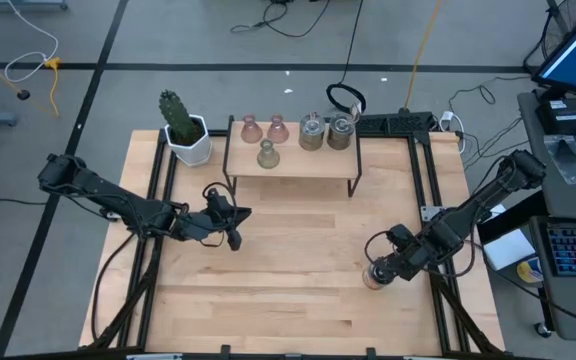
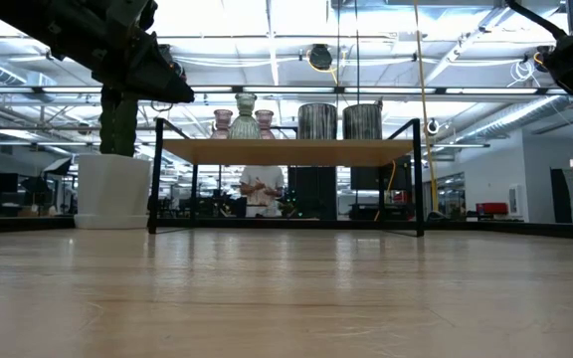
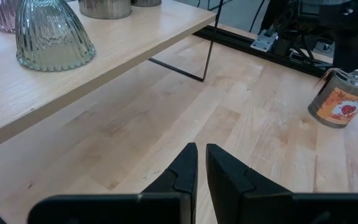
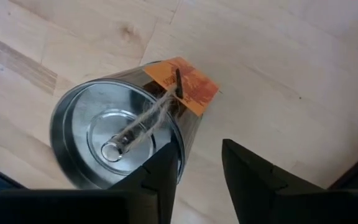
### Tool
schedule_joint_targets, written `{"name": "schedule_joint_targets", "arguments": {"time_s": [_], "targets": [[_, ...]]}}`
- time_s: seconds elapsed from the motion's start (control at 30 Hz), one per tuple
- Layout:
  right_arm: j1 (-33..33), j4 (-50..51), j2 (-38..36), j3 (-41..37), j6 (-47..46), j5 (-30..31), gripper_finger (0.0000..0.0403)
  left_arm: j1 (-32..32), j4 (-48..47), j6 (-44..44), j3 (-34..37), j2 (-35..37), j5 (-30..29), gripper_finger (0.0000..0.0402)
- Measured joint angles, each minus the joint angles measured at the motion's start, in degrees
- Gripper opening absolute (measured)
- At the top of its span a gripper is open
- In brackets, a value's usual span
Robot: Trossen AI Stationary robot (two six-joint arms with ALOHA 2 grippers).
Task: Pick & Place candle stick holders
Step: Put the silver scented candle on the shelf
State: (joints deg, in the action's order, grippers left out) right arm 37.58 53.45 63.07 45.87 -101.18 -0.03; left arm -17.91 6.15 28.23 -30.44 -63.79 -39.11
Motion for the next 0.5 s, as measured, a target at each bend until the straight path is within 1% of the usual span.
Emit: {"name": "schedule_joint_targets", "arguments": {"time_s": [0.33, 0.5], "targets": [[0.0, -0.8, 2.6, 0.2, 1.5, 0.0, 0.0097, 0.0, 0.0, 0.1, 0.0, 0.0, 0.0, 0.0037], [0.0, -1.0, 3.7, 0.2, 2.0, 0.0, 0.0094, 0.0, 0.0, 0.1, 0.0, 0.0, 0.0, 0.0037]]}}
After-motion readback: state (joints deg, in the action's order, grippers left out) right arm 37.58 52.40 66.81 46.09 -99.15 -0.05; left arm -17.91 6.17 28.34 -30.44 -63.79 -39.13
